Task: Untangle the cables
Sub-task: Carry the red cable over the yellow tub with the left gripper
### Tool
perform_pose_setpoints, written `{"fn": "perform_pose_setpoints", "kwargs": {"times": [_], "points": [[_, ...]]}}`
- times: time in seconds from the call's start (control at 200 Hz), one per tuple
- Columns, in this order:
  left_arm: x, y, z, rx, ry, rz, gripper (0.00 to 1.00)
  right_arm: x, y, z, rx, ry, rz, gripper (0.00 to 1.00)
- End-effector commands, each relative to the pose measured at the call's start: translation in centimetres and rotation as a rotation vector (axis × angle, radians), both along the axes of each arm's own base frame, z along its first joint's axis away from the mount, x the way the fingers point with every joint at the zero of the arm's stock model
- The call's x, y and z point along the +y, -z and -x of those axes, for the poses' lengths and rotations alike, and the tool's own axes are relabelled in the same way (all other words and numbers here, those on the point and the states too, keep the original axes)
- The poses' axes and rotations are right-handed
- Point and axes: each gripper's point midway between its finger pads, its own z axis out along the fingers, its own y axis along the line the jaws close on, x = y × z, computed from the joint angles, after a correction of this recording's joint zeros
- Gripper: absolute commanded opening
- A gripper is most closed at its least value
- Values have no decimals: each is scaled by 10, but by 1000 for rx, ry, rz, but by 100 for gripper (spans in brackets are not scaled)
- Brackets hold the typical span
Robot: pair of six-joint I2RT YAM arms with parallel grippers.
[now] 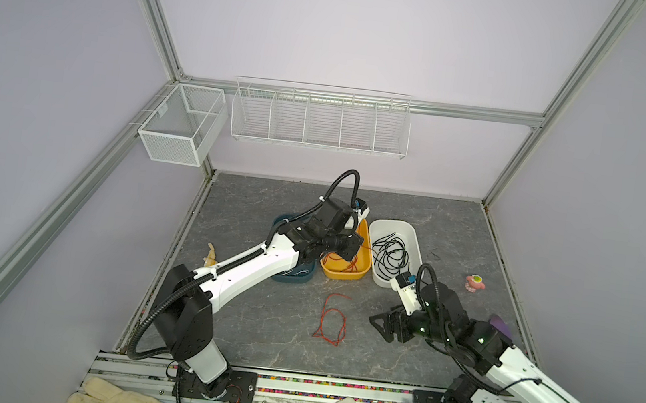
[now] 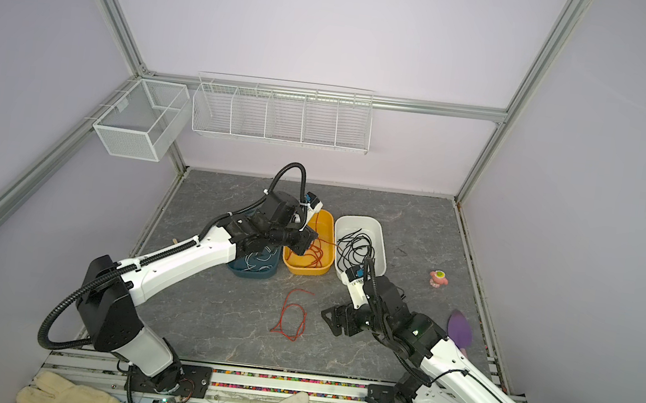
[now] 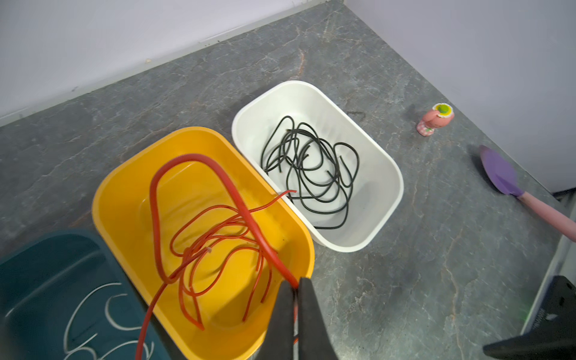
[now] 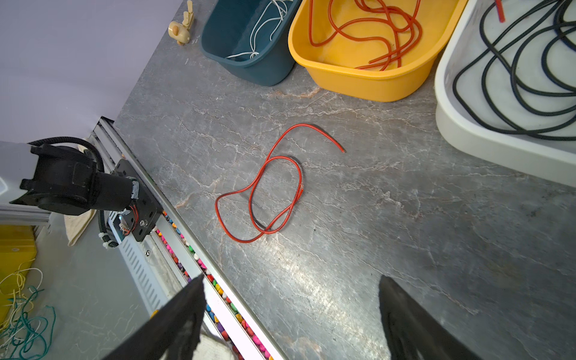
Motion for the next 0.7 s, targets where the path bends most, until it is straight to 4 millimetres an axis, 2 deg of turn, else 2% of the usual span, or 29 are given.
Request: {"fn": "perform_pose_setpoints", "kwargs": {"times": [0.0, 0.09, 0.19, 0.305, 0.465, 0.695], "points": [[16, -32, -6, -77, -58, 8, 0, 2, 1, 4, -4, -23, -2, 88], [20, -51, -1, -115, -55, 48, 0, 2, 1, 3, -4, -23, -1, 88], [23, -60, 3, -119, -50, 47, 0, 3, 1, 3, -5, -26, -1, 88], [25, -52, 2, -105, -54, 6, 0, 3, 1, 3, -5, -25, -1, 88], [35, -35, -10, -86, -126, -85, 0, 2, 1, 4, -1, -26, -3, 88], [25, -14, -21, -24, -149, -109, 0, 3, 1, 4, 3, -29, -5, 88]]}}
